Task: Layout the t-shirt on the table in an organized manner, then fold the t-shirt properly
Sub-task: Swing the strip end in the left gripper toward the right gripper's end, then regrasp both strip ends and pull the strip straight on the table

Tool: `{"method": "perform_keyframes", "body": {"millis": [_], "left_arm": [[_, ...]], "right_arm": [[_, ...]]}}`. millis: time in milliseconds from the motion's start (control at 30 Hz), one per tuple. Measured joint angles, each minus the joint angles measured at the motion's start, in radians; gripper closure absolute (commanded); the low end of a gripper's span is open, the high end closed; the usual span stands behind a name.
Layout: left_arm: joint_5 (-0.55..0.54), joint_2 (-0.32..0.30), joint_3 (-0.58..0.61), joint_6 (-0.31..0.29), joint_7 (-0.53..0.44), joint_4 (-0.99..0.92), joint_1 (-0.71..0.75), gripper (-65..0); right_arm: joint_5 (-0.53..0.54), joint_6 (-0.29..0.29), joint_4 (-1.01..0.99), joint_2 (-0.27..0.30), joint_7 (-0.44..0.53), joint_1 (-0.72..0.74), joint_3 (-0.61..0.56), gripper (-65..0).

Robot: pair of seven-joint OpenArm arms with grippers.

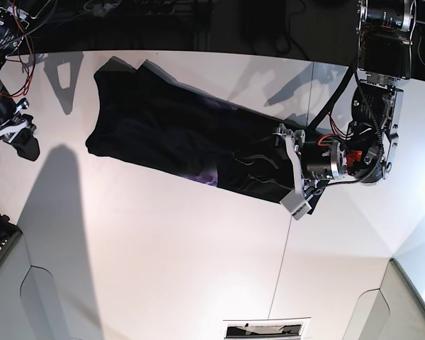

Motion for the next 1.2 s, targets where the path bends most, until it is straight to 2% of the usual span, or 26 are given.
{"method": "perform_keyframes", "body": {"millis": [33,100,133,167,233,400,667,867,1100,1133,1200], "left_arm": [[0.000,0.000,0.000,0.000,0.000,0.000,0.000,-41.9],[0.000,0.000,-0.004,0.000,0.000,0.000,0.000,-41.9],[0.000,0.000,-0.009,0.000,0.000,0.000,0.000,-41.9],[-0.001,0.000,-0.018,0.000,0.000,0.000,0.000,-41.9],[-0.001,0.000,-0.045,0.000,0.000,0.000,0.000,-41.9],[-0.033,0.003,-0.153,0.000,0.010,0.000,0.000,-41.9],[-0.063,-0.013,-0.288,0.000,0.031,0.021,-0.001,-41.9],[-0.060,-0.078,-0.313,0.000,0.034,0.021,0.000,-41.9],[-0.005,-0.083,-0.311,0.000,0.015,0.021,0.040,-41.9],[0.021,-0.083,-0.311,-0.001,0.003,0.021,0.055,-41.9],[0.048,-0.083,-0.311,0.000,-0.017,0.020,0.081,-41.9]], "right_arm": [[0.000,0.000,0.000,-0.002,0.000,-0.017,-0.013,-3.3],[0.006,0.000,0.000,-0.003,-0.003,-0.047,-0.047,-22.7],[0.010,0.001,0.000,-0.003,-0.002,-0.056,-0.068,-30.3],[0.009,0.000,0.000,-0.003,-0.002,-0.062,-0.093,-35.8],[0.009,0.000,0.000,-0.004,0.002,-0.069,-0.143,-39.7],[-0.011,0.000,0.000,-0.055,0.006,-0.097,-0.255,-39.7],[-0.079,-0.001,-0.029,-0.166,0.047,-0.093,-0.299,-39.7],[-0.079,0.001,-0.084,-0.173,0.089,-0.093,-0.299,-39.7],[-0.077,0.001,-0.085,-0.173,0.089,-0.092,-0.299,-39.1],[-0.077,0.001,-0.085,-0.173,0.093,-0.093,-0.299,-36.1],[-0.086,0.000,-0.087,-0.172,0.097,-0.092,-0.299,-21.3]]}}
